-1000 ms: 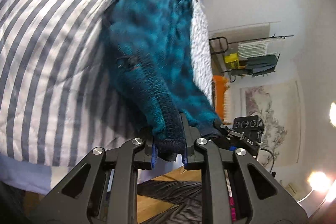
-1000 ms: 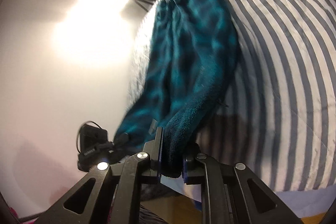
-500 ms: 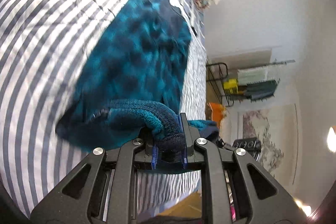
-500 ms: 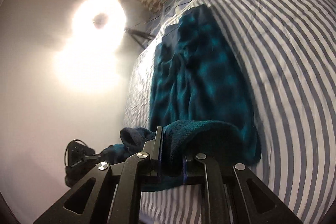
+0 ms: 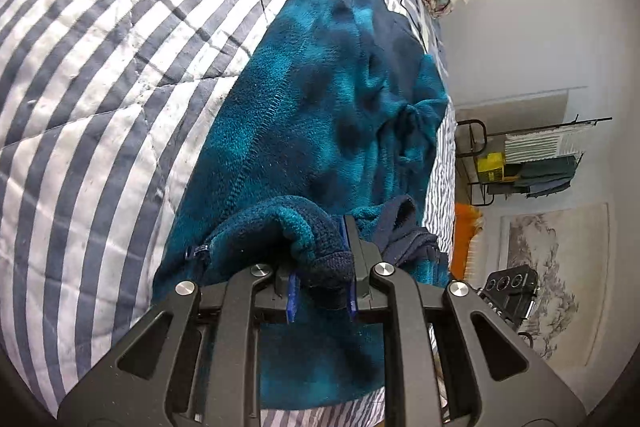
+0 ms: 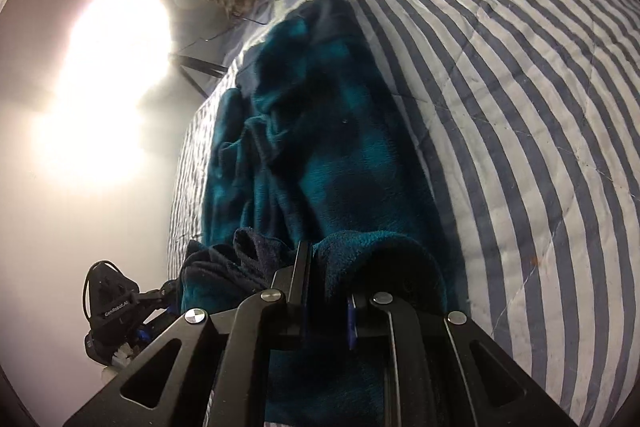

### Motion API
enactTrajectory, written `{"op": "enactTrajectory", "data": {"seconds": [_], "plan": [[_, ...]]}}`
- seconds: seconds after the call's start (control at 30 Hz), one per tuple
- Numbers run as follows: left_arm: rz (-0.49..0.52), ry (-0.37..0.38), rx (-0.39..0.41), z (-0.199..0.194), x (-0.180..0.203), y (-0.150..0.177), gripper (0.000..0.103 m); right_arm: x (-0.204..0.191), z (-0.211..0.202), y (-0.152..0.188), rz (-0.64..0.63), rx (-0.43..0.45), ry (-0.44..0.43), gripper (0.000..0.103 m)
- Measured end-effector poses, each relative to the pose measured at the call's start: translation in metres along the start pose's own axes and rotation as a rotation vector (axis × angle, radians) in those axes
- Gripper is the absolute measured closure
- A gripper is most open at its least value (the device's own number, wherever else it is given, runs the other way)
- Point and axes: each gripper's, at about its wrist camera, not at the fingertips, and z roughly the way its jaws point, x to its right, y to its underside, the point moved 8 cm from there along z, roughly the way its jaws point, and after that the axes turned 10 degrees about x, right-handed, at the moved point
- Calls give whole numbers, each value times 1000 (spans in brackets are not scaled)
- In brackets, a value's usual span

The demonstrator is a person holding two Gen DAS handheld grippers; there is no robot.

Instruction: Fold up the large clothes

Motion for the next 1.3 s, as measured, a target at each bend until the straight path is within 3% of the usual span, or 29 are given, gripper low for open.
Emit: {"op": "enactTrajectory", "data": {"seconds": [0.07, 0.27, 0.33, 0.37, 0.47, 0.57, 0.6, 0.7, 0.77, 0.83, 0.9, 1.0, 1.07, 1.13, 1.23, 1.3], "plan": [[-15, -3, -19, 3, -1, -1, 87, 1, -4, -1, 11, -3, -23, 89], [-94, 90, -31, -15, 9, -13, 53, 0, -27, -11, 59, 14, -127, 69], [-98, 112, -11, -24, 14, -19, 38, -2, -40, -15, 61, 37, -144, 48], [-111, 131, 1, -29, 16, -23, 37, -2, -48, -19, 56, 65, -143, 42], [-88, 159, 29, -45, 22, -32, 37, -1, -70, -33, 68, 127, -157, 41], [42, 120, 46, -56, 30, -28, 38, -17, -86, -34, -18, 152, -170, 56], [93, 117, 44, -60, 34, -22, 42, -24, -88, -30, -65, 148, -167, 62], [240, 105, -6, -57, 48, 4, 62, -59, -83, -4, -261, 101, -183, 69], [370, 90, -42, -49, 59, 27, 64, -76, -74, 11, -364, 68, -177, 69], [425, 99, -92, -37, 65, 45, 64, -87, -61, 28, -446, 38, -161, 70], [457, 92, -122, -24, 68, 56, 64, -89, -47, 35, -479, 20, -135, 70], [490, 21, -119, 4, 62, 56, 64, -80, -28, 35, -502, 17, -61, 69], [518, -45, -92, 21, 49, 46, 65, -63, -14, 29, -567, 42, 79, 69], [505, -64, -90, 33, 34, 40, 85, -41, 0, 25, -566, 32, 181, 71], [499, -22, -63, 37, 20, 36, 90, -15, 16, 27, -504, 10, 182, 74], [499, -21, -69, 35, 20, 34, 91, -17, 17, 27, -541, 18, 192, 73]]}}
